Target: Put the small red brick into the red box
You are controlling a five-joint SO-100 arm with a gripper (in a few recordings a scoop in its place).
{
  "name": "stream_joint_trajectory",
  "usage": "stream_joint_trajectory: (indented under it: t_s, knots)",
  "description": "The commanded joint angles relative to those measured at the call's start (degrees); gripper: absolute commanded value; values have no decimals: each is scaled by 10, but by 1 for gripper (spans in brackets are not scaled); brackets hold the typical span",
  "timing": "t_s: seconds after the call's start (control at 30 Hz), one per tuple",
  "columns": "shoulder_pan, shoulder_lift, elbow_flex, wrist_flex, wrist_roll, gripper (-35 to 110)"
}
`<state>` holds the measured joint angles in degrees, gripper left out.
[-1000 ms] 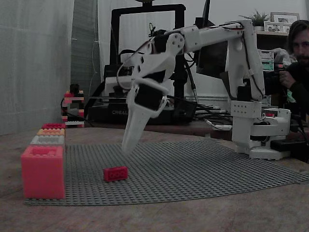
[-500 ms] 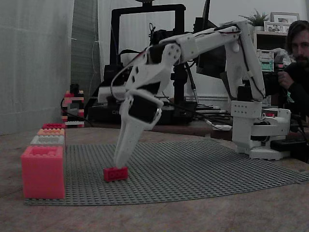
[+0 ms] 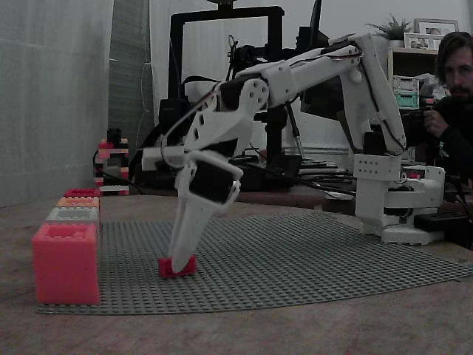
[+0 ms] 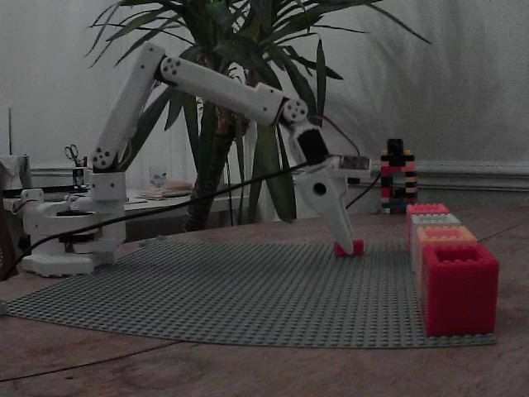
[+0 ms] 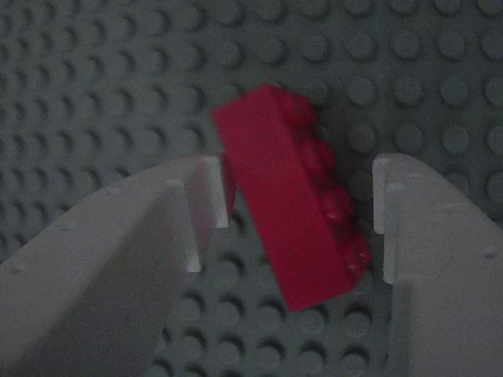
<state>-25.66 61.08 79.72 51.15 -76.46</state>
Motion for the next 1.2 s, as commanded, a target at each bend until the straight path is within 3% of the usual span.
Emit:
stream_joint_trajectory:
  t_s: [0.0,0.2,0.4,0.83,1.17]
  knots:
    - [-20,23,-44,-2,-7,11]
    - [-22,25,-41,-1,11,1]
    - [-32,33,-49,-1,50,0]
    - [-46,134,-163,-17,509,0]
    - [60,144,-205,-58,690,0]
